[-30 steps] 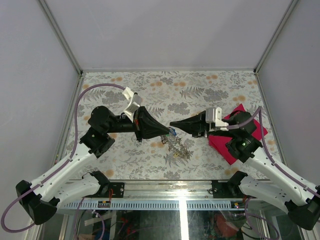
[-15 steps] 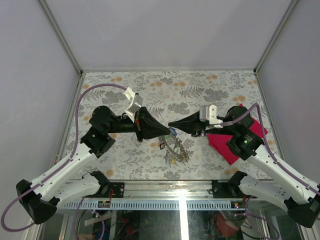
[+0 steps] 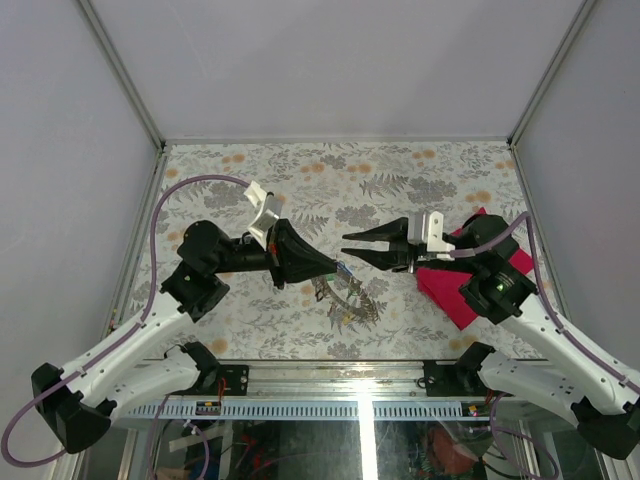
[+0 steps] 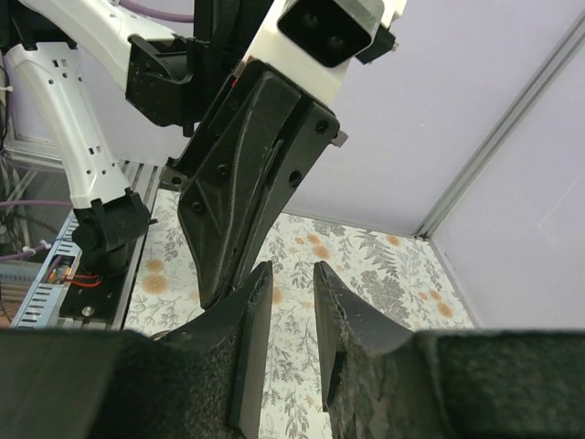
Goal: Put the keys on the keyring
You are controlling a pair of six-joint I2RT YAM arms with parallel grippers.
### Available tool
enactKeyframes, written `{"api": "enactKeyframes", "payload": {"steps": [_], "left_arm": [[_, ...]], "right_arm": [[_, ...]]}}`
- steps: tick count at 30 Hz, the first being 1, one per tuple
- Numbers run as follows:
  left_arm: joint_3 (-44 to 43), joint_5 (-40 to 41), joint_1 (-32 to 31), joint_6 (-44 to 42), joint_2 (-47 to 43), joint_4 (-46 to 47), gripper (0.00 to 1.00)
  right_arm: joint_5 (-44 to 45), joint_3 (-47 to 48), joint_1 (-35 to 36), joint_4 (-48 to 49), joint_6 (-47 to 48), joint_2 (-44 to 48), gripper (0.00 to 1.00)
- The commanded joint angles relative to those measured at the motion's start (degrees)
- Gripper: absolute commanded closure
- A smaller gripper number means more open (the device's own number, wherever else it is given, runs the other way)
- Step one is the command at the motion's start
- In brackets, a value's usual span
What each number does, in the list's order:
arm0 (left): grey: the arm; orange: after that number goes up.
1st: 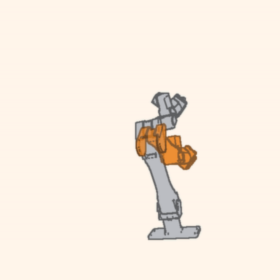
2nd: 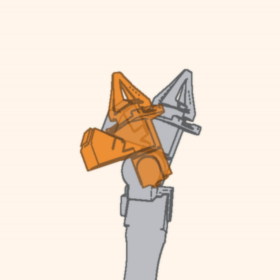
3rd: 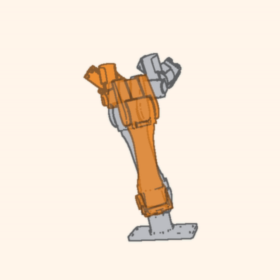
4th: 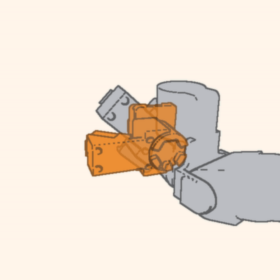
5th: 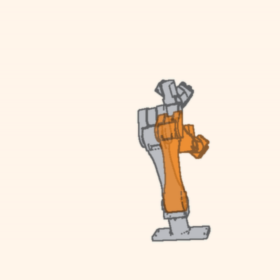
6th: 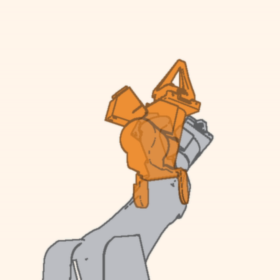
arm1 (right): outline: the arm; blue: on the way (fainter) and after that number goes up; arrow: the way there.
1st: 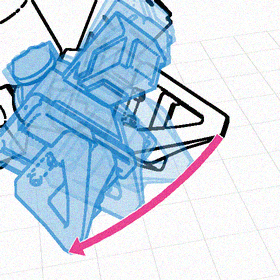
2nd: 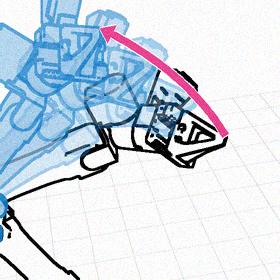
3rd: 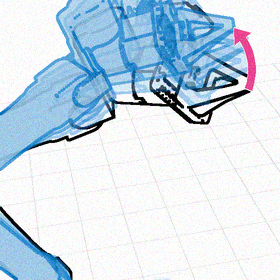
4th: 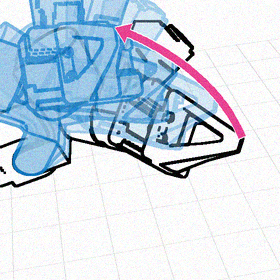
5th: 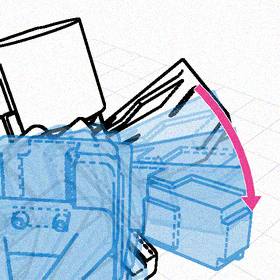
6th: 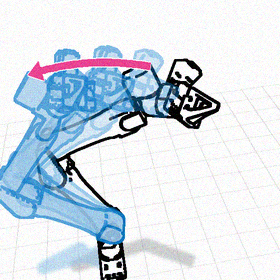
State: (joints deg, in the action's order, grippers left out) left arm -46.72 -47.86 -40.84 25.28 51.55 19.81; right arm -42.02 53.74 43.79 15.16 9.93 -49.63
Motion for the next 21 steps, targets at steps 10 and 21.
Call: {"api": "enactKeyframes", "payload": {"steps": [10, 21], "left_arm": [[1.4, 3.4, -0.4, 1.4, -3.1, 8.6, 1.0], [1.6, 2.7, -0.4, 1.6, -2.7, 9.5, 1.0]], "right_arm": [[2.5, 9.1, 0.6, -13.1, -4.4, 2.1, 0.66], [-5.9, 21.6, 0.6, -33.9, -10.5, -7.9, 0.63]]}}
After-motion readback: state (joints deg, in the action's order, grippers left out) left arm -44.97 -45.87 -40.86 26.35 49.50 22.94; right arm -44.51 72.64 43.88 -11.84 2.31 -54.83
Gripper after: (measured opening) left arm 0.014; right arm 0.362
